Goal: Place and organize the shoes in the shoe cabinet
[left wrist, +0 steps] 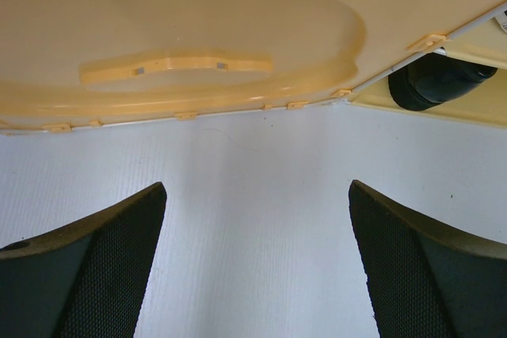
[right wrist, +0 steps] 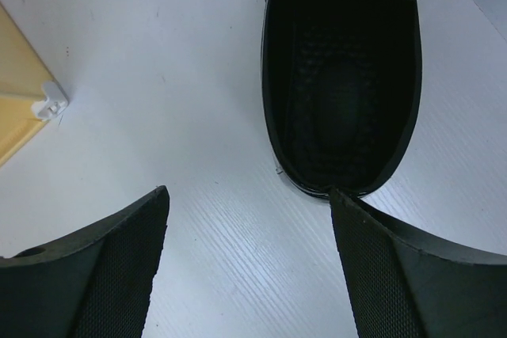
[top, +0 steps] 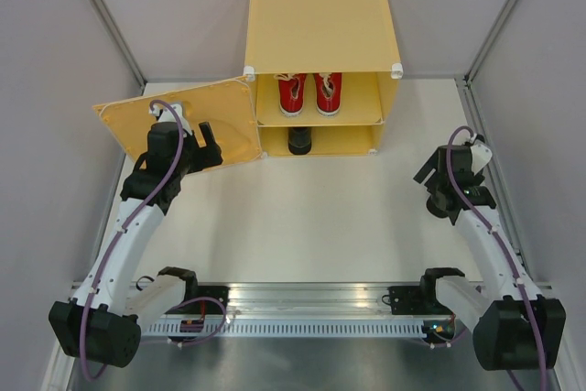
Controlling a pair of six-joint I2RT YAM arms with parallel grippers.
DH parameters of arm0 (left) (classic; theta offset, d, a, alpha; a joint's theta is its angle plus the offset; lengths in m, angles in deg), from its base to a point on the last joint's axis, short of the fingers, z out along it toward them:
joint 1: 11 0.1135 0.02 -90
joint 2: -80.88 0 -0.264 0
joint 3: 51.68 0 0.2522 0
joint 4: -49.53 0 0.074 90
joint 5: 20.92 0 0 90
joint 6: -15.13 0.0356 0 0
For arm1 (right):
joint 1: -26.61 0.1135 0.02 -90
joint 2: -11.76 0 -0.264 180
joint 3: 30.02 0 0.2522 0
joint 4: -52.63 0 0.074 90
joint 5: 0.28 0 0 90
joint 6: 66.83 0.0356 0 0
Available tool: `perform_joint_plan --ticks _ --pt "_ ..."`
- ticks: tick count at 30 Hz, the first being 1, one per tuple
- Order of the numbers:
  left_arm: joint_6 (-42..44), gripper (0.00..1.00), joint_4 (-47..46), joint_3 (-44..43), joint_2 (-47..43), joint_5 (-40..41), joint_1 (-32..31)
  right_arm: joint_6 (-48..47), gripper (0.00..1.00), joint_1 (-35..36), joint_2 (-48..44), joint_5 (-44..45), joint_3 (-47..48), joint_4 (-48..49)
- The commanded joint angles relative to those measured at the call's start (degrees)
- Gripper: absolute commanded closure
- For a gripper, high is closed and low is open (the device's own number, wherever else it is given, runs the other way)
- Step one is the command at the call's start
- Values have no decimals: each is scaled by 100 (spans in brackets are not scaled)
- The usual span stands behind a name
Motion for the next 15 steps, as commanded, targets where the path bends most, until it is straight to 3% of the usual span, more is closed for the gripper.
perform_joint_plan --ticks 1,8,15 --pt "44 2 -75 49 -50 -34 9 -281 15 -209 130 -307 92 212" --pt "44 2 -84 40 -41 -52 9 -519 17 -209 -90 -114 575 -26" --pt "52 2 -75 40 -32 -43 9 -343 17 -218 287 -96 532 299"
